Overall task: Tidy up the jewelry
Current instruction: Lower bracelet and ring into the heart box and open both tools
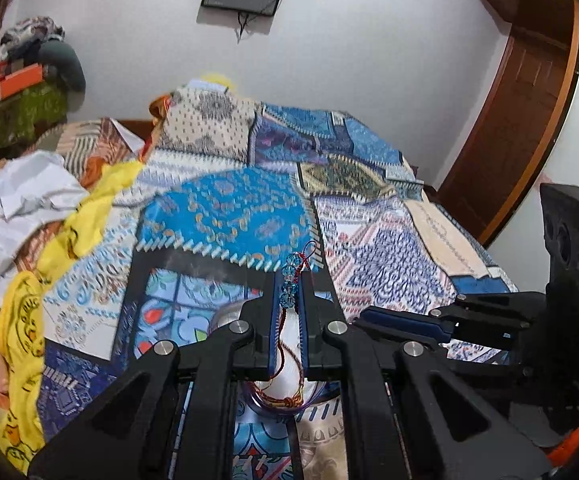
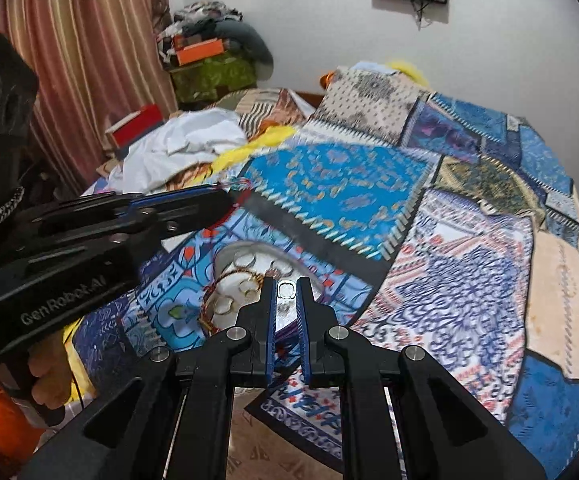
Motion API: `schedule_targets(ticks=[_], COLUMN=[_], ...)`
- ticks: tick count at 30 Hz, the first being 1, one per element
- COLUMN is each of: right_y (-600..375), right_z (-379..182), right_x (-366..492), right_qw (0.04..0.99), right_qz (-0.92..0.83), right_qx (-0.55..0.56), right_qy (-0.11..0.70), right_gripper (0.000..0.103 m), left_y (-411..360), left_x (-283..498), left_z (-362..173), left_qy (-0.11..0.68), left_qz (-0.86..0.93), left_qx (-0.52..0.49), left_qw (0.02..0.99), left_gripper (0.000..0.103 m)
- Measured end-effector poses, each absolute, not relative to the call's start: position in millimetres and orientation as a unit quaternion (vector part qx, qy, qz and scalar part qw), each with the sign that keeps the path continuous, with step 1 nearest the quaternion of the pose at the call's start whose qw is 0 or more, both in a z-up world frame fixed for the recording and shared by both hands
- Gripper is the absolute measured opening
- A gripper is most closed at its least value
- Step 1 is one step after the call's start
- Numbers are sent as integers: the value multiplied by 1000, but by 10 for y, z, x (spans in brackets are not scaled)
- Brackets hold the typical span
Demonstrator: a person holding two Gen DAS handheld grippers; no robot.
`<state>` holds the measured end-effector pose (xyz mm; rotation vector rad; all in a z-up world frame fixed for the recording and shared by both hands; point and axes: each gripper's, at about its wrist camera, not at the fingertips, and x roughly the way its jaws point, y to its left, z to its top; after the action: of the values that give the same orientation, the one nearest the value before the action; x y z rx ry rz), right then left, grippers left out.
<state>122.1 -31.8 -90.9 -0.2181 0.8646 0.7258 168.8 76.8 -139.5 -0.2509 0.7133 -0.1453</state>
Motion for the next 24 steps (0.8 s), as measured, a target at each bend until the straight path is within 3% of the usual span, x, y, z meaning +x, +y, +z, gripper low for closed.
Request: schedule_targets(ticks=[9, 20, 24], right_y=[-165, -85, -46], right_z=[-1167, -1277, -1271], right_x=[1251, 1228, 1217], right_qw=[819, 809, 806], right_qz=[347, 349, 350], right_qx=[-120, -128, -136], right_qy=[442, 455, 457], right_gripper=[9, 9, 9], left_y=[817, 833, 856], left_x=[1720, 1628, 1560], left_z=[-1676, -1588, -1499], left_qy=[386, 381, 373], left_qz=[-82, -75, -61], left_qx=[-121, -106, -99], left_qw=[911, 916, 920], left_gripper=[7, 8, 16])
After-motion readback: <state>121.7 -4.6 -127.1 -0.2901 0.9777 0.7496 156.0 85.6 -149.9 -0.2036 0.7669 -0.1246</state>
